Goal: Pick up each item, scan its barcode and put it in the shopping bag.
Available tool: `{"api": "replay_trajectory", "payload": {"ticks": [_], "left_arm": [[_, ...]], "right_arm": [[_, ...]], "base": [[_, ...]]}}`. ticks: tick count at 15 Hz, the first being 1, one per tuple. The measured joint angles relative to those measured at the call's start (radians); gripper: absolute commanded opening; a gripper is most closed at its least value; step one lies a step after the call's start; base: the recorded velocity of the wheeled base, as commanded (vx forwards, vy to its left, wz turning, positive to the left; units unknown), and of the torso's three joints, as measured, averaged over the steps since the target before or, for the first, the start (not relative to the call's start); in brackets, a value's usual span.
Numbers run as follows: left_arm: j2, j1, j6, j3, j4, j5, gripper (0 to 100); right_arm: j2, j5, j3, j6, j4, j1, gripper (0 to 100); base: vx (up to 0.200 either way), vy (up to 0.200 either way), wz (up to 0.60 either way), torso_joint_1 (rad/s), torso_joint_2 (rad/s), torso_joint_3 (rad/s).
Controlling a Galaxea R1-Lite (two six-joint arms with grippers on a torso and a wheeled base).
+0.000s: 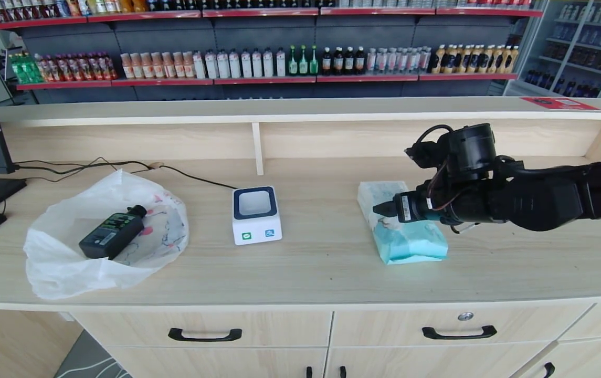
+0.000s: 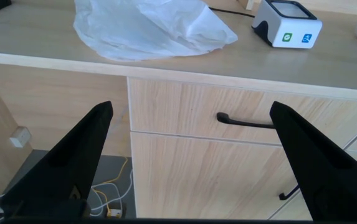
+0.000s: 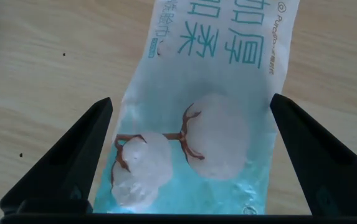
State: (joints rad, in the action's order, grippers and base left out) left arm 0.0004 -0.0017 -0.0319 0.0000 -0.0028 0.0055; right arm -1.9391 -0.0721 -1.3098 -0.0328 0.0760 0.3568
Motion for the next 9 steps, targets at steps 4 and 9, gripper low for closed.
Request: {"api": "replay_trajectory", "payload": {"ticks": [4, 9], "left_arm": [[0.0, 0.0, 0.0, 0.0, 0.0, 0.0, 100], [0.0, 0.0, 0.0, 0.0, 0.001, 0.0, 100]], "right_arm": [[-0.021, -0.026, -0.056, -0.001, -0.042, -0.014, 100], [-0.047, -0.021, -0.066, 0.005, -0.122, 0.004, 100]], "base": [[0.0, 0.0, 0.0, 0.0, 0.0, 0.0], [0.0, 0.0, 0.0, 0.0, 0.0, 0.0]]}}
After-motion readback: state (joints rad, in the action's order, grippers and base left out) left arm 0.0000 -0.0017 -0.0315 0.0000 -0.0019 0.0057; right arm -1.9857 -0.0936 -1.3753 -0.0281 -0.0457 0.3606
